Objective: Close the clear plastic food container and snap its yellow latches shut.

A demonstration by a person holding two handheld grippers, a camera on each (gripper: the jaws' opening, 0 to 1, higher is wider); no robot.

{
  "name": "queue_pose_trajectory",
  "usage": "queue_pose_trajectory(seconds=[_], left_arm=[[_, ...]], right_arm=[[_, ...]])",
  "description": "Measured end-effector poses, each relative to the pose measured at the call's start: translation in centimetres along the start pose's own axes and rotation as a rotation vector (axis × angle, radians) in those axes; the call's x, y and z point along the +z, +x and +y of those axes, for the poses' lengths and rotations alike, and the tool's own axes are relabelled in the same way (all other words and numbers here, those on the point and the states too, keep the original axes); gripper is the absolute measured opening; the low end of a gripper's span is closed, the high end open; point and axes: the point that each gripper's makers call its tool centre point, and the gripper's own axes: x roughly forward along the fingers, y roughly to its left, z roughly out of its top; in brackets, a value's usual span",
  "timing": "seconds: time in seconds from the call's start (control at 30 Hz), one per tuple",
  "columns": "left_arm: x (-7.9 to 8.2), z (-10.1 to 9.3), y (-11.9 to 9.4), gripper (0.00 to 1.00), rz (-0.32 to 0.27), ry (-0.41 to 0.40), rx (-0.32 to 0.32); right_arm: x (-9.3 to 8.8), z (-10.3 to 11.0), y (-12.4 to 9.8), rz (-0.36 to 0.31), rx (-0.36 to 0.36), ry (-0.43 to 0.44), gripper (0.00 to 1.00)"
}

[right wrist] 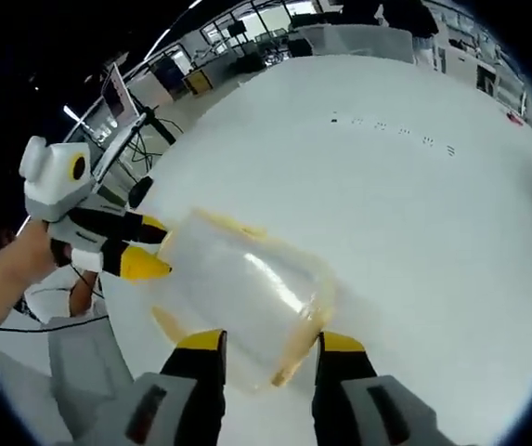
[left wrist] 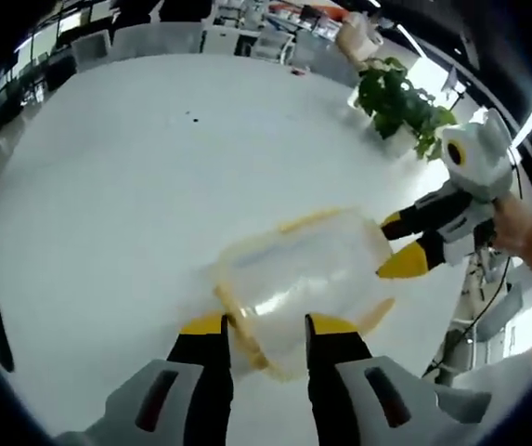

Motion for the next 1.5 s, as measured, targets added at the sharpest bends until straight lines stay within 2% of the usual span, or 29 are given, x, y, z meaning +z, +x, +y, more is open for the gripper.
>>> queue_pose_trajectory(seconds=[0.03,0.07,0.2,0.43,0.63,0.97,1.13,1.2,1.27,1.4,1.5], left_arm=[[-0.1,-0.2,-0.1,0.26,0.009,-0.029,-0.013],[-0.1,-0.2,-0.4,0.26,-0.008,0.007,-0.004],[-0.3,-0.1,-0.4,0.27,-0.039,0.026,-0.014],[-0.1,-0.2,-0.1,0.28,-0.002,0.043,-0.014],[-0.1,-0.3,0.1,0.28,0.002,0.059,-0.018],[-0.1,-0.3,0.1,0.29,0.007,0.066,-0.035],[0.0,-0.3,0.1,0.30,0.015,0.061,-0.028],[0.1,-0.4,0.1,0.31,0.007,0.097,-0.029],[0.2,-0.4,0.1,0.31,0.011,0.096,-0.033],[-0.2,-0.6,0.2,0.33,0.043,0.103,-0.071],[-0.7,-0.9,0.3,0.35,0.070,0.119,-0.092]], right_arm=[[0.6,-0.2,0.3,-0.006,-0.014,-0.042,0.33],[0.2,-0.2,0.0,-0.006,-0.012,-0.059,0.33],[-0.5,0.0,-0.2,-0.024,-0.014,-0.068,0.34],[-1.1,0.0,-0.4,-0.064,-0.020,-0.032,0.35],[-2.3,0.1,-0.6,-0.049,-0.026,0.006,0.35],[-2.7,-0.1,-0.7,-0.056,-0.030,0.041,0.37],[-2.4,0.0,-0.7,-0.043,-0.023,0.045,0.37],[-2.5,-0.1,-0.6,-0.033,-0.022,0.044,0.38],[-2.6,0.0,-0.7,-0.019,-0.017,0.027,0.38],[-3.0,0.2,-0.9,0.025,-0.014,-0.008,0.38],[-2.8,-0.2,-1.6,0.030,-0.030,-0.044,0.32]])
